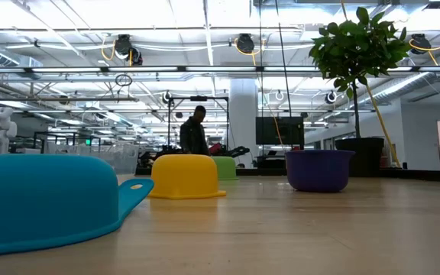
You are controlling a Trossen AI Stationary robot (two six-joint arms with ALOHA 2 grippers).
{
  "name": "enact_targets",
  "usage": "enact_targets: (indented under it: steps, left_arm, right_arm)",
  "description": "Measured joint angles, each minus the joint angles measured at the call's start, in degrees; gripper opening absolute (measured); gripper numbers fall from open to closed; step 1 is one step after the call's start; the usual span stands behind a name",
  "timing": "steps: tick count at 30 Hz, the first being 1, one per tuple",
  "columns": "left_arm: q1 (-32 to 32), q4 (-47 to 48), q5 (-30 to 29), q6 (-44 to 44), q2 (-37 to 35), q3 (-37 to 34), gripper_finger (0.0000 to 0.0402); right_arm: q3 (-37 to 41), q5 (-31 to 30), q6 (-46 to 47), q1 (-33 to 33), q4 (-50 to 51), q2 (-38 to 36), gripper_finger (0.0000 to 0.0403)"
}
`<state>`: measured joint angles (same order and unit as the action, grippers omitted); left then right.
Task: Nest measuring cups in basket
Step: Move the orange measuring cup to the center
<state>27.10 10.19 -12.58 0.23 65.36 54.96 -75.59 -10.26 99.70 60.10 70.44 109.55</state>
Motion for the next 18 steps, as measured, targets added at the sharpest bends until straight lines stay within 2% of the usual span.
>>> enact_targets:
  steps: [10, 18]
  left_arm:
    - [0.0, -1.0, 0.0, 0.0, 0.0, 0.0, 0.0037]
    - [0.0, -1.0, 0.0, 1.0, 0.0, 0.0, 0.0037]
  right_arm:
    - [0.0, -0.4, -0.3, -0.5, 0.4, -2.8, 0.0166]
    - [0.0, -0.6, -0.8, -0.5, 0.7, -3.2, 0.012]
